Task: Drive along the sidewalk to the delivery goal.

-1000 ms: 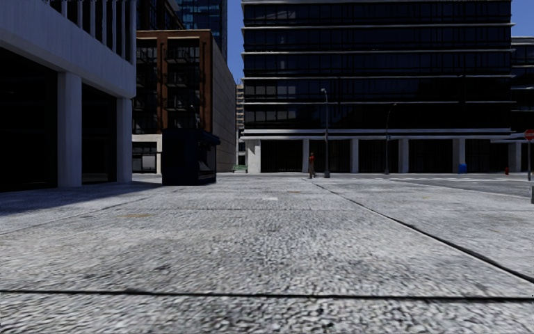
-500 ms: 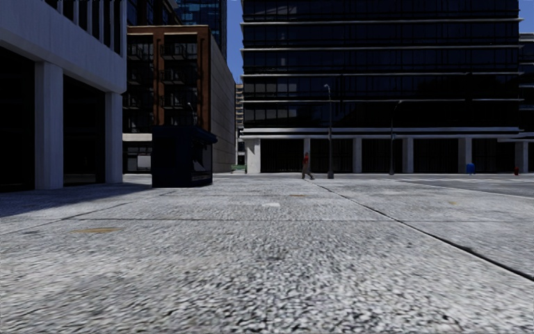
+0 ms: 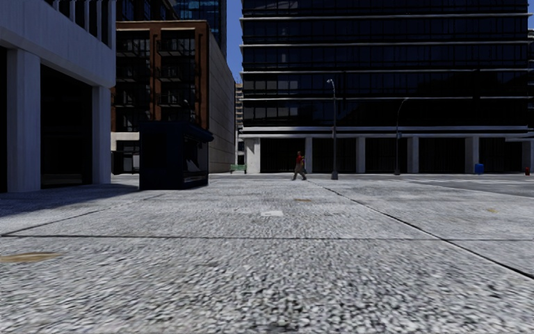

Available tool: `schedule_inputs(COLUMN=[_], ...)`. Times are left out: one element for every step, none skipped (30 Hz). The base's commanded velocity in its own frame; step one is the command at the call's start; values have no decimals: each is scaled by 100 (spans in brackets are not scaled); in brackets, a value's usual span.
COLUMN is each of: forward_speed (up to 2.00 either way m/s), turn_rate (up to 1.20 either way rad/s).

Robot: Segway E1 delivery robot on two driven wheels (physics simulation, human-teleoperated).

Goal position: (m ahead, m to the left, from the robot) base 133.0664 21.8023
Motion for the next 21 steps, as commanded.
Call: schedule_inputs(forward_speed=[200,200,200,200,200,200,200,200,200,200,200,200,200,200,200,200,200,200,200,200,200], turn_rate=[0,0,0,0,0,0,0,0,0,0,0,0,0,0,0,0,0,0,0,0,0])
